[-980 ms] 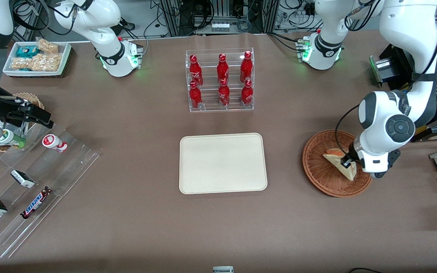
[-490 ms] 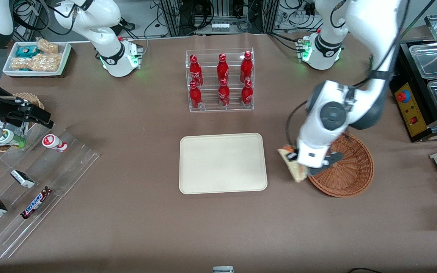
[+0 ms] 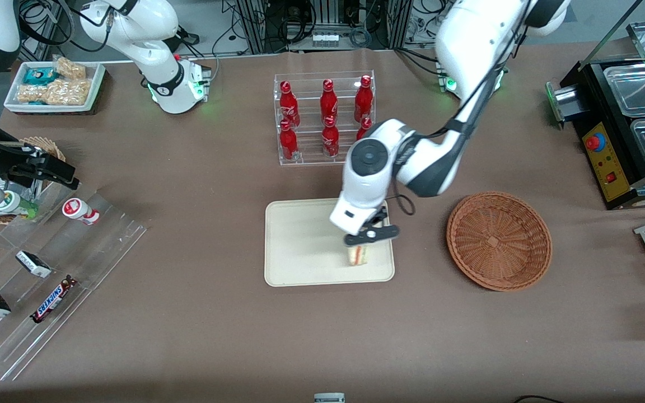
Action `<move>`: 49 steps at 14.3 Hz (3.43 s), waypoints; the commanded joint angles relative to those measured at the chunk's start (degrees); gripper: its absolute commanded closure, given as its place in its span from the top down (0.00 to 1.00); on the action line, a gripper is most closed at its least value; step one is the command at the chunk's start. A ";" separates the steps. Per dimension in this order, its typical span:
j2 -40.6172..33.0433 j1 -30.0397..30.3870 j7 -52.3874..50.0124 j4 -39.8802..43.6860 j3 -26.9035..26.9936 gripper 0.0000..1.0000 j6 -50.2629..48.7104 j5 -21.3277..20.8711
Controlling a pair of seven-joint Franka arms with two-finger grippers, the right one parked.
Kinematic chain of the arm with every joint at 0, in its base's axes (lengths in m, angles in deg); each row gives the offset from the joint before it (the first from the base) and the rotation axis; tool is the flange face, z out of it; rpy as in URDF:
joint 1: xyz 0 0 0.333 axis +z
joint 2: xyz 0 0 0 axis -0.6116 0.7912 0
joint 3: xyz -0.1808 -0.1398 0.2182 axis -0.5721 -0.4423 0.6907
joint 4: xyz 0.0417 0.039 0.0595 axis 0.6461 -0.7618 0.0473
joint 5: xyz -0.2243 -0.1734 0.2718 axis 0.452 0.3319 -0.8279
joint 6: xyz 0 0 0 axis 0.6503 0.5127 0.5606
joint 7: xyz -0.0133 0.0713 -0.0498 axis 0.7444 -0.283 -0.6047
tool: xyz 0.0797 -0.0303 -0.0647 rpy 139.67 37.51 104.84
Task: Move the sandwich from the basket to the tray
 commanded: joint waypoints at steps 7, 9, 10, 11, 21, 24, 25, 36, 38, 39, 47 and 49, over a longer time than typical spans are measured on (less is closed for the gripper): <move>10.82 -3.60 -0.65 9.13 0.60 0.16 1.75 -1.23; 10.56 -3.51 -0.74 9.04 0.60 0.62 1.66 -1.05; 10.12 -3.42 -0.65 9.13 0.60 1.00 1.49 -1.14; 9.16 -3.25 -0.39 9.13 0.69 1.00 1.05 -1.23; -9.02 1.66 0.32 8.79 2.36 1.00 -13.79 -0.96; -16.31 8.51 5.82 1.34 2.10 1.00 -16.18 -0.26; -18.86 10.88 10.12 -1.39 2.18 1.00 -16.53 1.05; -36.45 29.26 45.99 -10.20 3.84 1.00 -32.86 2.11; -37.69 29.71 50.66 -8.63 5.25 1.00 -34.89 2.81; -37.96 29.89 52.42 -6.62 6.65 1.00 -36.29 4.56; -38.04 29.71 56.57 -4.05 8.78 1.00 -37.45 8.35; -37.70 29.71 56.57 -4.05 8.86 1.00 -37.27 8.27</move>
